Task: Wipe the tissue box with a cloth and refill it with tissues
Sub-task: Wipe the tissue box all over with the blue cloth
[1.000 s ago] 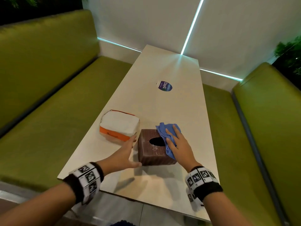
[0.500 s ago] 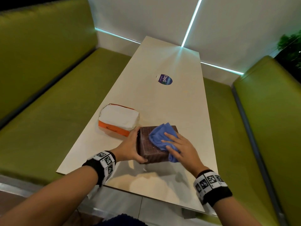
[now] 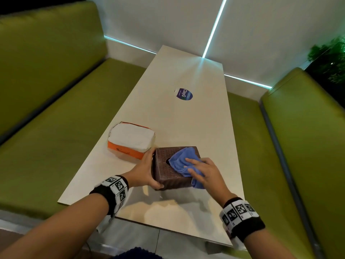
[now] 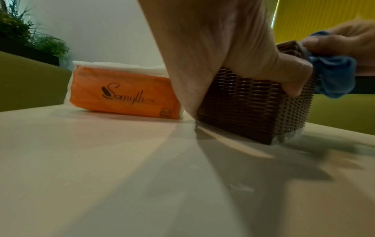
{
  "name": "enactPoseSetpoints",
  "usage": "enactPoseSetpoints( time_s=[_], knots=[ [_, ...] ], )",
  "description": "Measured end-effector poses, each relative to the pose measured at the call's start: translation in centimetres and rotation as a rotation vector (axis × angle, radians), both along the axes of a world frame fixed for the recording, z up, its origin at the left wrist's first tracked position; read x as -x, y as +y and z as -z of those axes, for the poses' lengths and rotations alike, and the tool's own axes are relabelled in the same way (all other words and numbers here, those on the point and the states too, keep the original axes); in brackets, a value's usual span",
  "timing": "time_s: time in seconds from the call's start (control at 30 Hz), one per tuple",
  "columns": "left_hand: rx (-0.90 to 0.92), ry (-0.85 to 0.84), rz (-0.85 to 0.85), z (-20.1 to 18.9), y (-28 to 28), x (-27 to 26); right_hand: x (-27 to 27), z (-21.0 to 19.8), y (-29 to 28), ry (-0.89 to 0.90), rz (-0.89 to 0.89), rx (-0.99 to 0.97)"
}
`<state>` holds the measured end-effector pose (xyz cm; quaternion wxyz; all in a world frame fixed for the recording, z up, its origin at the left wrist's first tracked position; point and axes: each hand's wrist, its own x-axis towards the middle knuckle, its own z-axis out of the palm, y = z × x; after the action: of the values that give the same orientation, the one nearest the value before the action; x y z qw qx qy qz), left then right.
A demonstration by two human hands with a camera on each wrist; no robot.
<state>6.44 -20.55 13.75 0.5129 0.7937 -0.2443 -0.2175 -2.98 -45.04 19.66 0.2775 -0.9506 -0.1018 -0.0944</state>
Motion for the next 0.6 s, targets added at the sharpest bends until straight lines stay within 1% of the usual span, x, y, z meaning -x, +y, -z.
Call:
enactPoseSetpoints(
  time_s=[0.03,0.1,0.13,0.17,0.2,0.27,0.3,0.33,0.4,0.47,0.5,0.53,0.6],
  knots=[
    [0.000,0.005,0.006,-0.1,0.0,0.0,-0.4,-0.7,-0.2,-0.017,0.086,-0.083],
    [-0.009,-0.001,0.012,0.0,0.1,0.0,-1.6,-2.5,0.1,-0.119,0.239,-0.327],
    [-0.008,-0.002,0.010,-0.1,0.1,0.1,-2.4,-3.0,0.2,-0.167,0.268,-0.410],
    [-0.008,-0.002,0.006,-0.1,0.1,0.2,-3.1,-3.1,0.4,-0.187,0.256,-0.410],
    [-0.009,-0.004,0.002,-0.2,0.1,0.3,-3.4,-2.8,0.7,-0.155,0.247,-0.299],
    [-0.011,-0.009,-0.005,-0.2,0.1,0.3,-3.2,-0.5,1.4,0.018,0.262,0.104],
    [-0.009,-0.013,-0.006,-0.2,0.0,0.3,-3.0,0.8,1.7,0.083,0.273,0.242],
    [-0.008,-0.017,-0.010,-0.2,-0.1,0.4,-2.8,1.5,2.0,0.105,0.287,0.302],
    [-0.010,-0.031,-0.024,-0.1,-0.3,0.4,-2.4,1.4,3.3,0.067,0.336,0.301],
    [-0.004,-0.039,-0.042,0.0,-0.4,0.4,-2.2,0.8,5.8,-0.003,0.396,0.367],
    [0.008,-0.043,-0.048,0.0,-0.5,0.5,-2.1,0.5,7.4,-0.024,0.382,0.396],
    [0.030,-0.039,-0.045,0.0,-0.5,0.5,-2.0,0.5,9.0,-0.006,0.321,0.378],
    [0.094,0.005,-0.038,0.2,-0.3,0.6,-1.5,1.4,11.0,0.024,0.144,0.335]
  ],
)
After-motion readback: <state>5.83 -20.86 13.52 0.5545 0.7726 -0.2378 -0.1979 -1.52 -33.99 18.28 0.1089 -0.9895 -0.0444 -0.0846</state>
